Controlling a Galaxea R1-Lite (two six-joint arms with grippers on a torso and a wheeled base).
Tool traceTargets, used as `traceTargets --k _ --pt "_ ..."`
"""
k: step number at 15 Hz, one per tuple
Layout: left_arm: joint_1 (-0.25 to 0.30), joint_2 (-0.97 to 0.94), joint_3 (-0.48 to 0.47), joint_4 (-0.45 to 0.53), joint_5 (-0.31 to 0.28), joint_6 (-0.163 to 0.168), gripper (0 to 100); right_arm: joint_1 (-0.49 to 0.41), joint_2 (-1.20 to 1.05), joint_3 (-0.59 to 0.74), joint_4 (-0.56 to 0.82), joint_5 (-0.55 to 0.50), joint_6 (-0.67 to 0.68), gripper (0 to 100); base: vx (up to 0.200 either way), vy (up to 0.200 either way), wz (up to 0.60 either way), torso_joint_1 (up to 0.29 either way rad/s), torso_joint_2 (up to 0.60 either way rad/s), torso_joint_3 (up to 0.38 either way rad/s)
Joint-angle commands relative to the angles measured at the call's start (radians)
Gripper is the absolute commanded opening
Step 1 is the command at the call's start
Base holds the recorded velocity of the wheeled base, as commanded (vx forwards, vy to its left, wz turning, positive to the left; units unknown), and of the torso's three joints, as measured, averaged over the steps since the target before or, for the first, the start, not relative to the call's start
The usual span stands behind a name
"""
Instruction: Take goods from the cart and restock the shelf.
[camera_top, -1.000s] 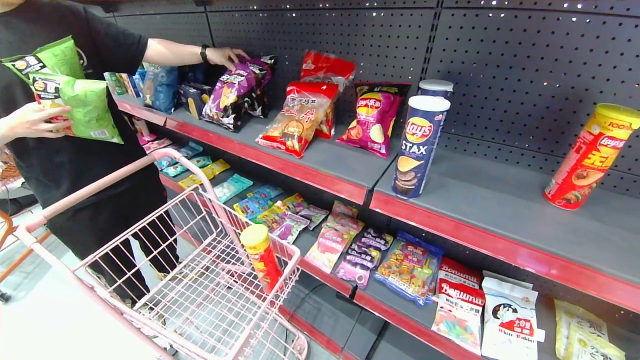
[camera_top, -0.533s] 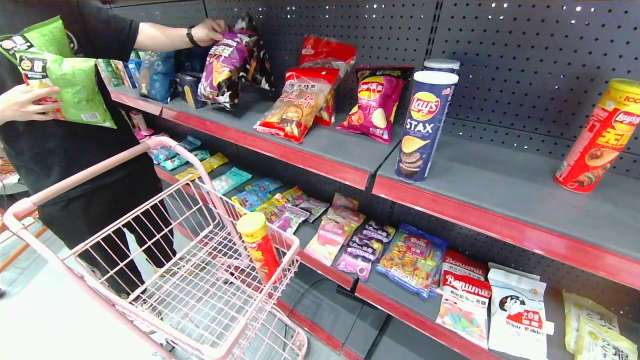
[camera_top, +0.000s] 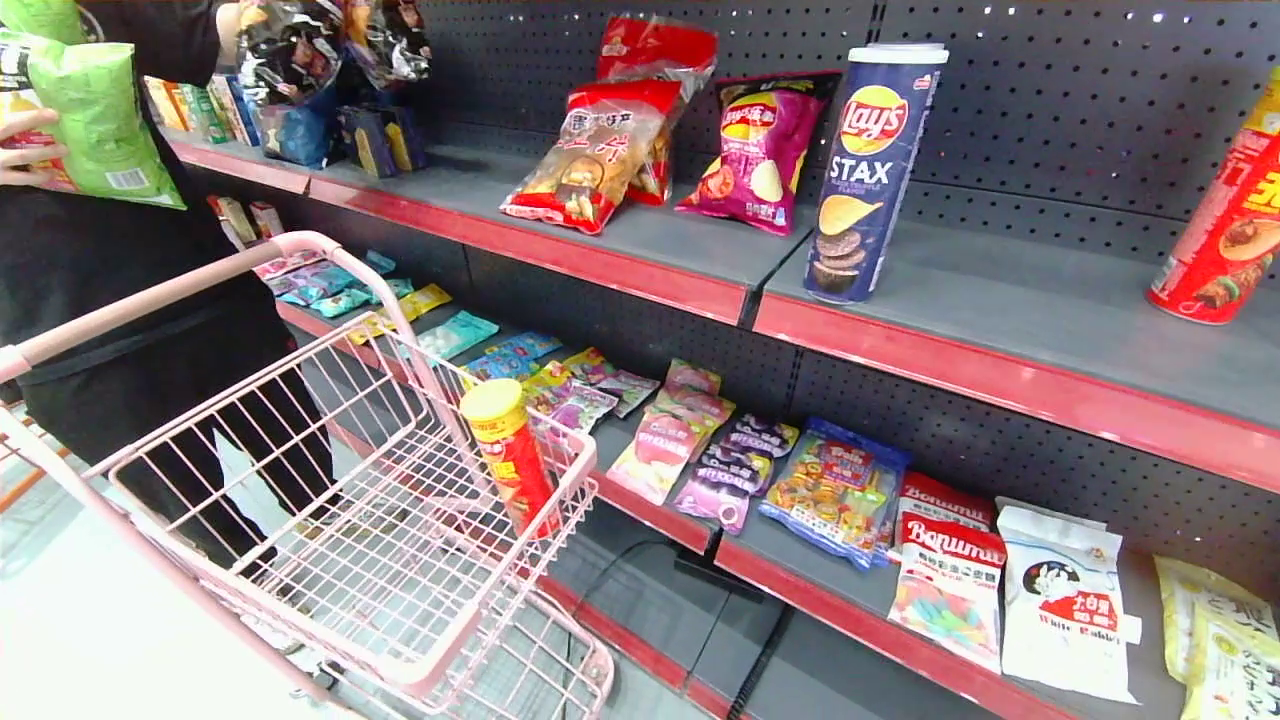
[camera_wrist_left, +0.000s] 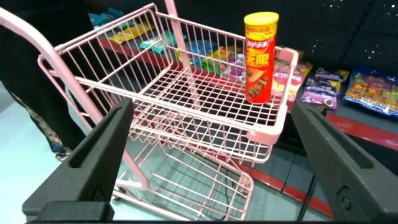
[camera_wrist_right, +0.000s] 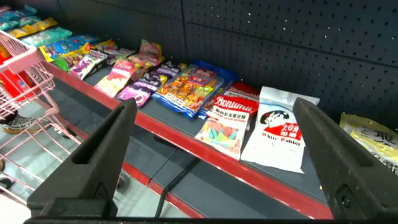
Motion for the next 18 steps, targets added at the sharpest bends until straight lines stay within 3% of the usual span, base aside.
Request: traceTargets --k 1,2,3,4,5,6,7,9,10,11,15,18 --pt "0.000 0.000 0.000 -0.004 0.003 0.003 100 0.000 0.001 0.000 0.000 0.000 0.001 100 0.000 0.000 0.00 -0.056 0.18 0.115" --pt "-0.012 0.066 -0.129 -0.030 0.007 -0.023 100 0.000 0.001 0.000 0.000 0.000 0.001 100 0.000 0.000 0.00 -0.032 0.10 0.080" --pt "-0.031 0.244 -0.288 -0.041 0.016 -0.132 100 0.000 0.001 0.000 0.000 0.000 0.000 100 0.000 0.000 0.00 -0.017 0.06 0.041" --pt "-0.031 0.300 -0.356 -0.042 0.017 -0.172 100 0.000 0.001 0.000 0.000 0.000 -0.002 100 0.000 0.000 0.00 0.000 0.00 0.000" --pt "-0.038 0.455 -0.463 -0.047 0.003 -0.158 100 0.000 0.001 0.000 0.000 0.000 -0.002 100 0.000 0.000 0.00 0.000 0.00 0.000" --pt "-0.043 0.584 -0.483 -0.101 -0.010 -0.127 100 0.000 0.001 0.000 0.000 0.000 -0.002 100 0.000 0.000 0.00 0.000 0.00 0.000" --pt "-0.043 0.710 -0.486 -0.200 -0.012 -0.127 100 0.000 0.001 0.000 0.000 0.000 0.000 100 0.000 0.000 0.00 0.000 0.00 0.000" --pt "-0.040 1.049 -0.452 -0.561 -0.016 -0.132 100 0.000 0.001 0.000 0.000 0.000 -0.002 100 0.000 0.000 0.00 0.000 0.00 0.000" --pt "-0.040 1.067 -0.448 -0.576 -0.018 -0.129 100 0.000 0.001 0.000 0.000 0.000 -0.002 100 0.000 0.000 0.00 0.000 0.00 0.000" --pt "-0.040 1.235 -0.406 -0.665 -0.073 -0.126 100 0.000 0.001 0.000 0.000 0.002 -0.003 100 0.000 0.000 0.00 0.000 0.00 0.000" --pt "-0.041 1.499 -0.425 -0.700 -0.181 -0.121 100 0.000 0.001 0.000 0.000 0.002 -0.003 100 0.000 0.000 0.00 0.000 0.00 0.000" --pt "-0.041 1.742 -0.451 -0.909 -0.227 -0.072 100 0.000 0.001 0.000 0.000 0.002 -0.005 100 0.000 0.000 0.00 0.000 0.00 0.000"
